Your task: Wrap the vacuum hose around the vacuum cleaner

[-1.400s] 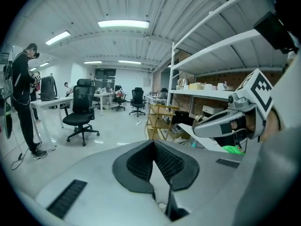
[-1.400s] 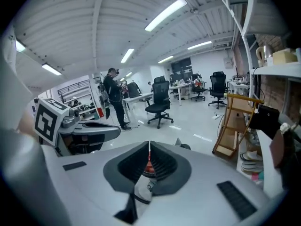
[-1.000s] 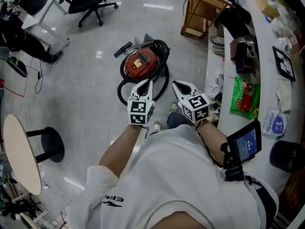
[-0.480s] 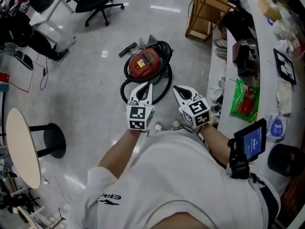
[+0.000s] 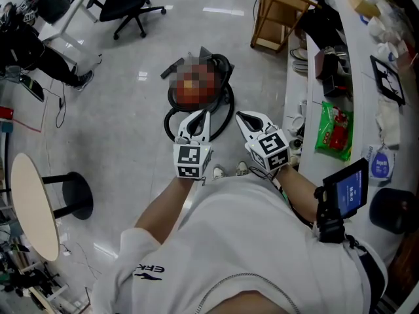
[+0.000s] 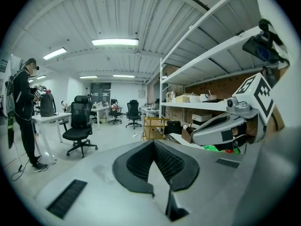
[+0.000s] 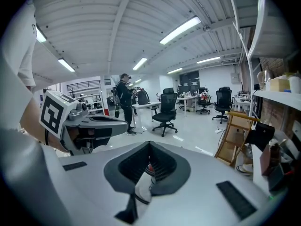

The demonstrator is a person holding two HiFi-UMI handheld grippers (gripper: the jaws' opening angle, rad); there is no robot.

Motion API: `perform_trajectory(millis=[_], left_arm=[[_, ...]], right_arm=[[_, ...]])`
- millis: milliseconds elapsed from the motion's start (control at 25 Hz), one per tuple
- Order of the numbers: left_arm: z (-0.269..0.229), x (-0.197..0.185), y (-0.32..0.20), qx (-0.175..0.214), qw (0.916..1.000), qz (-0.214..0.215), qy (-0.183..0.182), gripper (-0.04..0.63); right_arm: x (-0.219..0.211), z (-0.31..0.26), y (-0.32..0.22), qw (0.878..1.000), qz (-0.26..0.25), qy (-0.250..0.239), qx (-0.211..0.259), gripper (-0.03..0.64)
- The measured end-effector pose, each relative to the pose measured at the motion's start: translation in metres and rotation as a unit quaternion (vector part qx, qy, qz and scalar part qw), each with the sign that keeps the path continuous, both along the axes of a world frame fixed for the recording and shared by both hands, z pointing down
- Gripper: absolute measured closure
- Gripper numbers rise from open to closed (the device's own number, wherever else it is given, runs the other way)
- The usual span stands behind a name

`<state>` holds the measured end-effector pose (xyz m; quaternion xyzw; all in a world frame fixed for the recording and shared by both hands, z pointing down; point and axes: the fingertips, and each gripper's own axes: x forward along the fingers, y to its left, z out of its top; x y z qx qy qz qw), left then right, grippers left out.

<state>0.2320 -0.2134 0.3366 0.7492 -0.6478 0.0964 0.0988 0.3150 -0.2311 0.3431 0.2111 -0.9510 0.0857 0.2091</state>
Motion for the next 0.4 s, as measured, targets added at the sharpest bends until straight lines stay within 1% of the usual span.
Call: perform_trajectory(millis=[400], left_arm=[[-0.0098,0.0100,0.0057,0.013,0.9999,0.003,-0.009,0.594]], right_arm=[[0.0025,-0.0058,0.0033,1.000,-0.003,-0.009,0.005,0.615]])
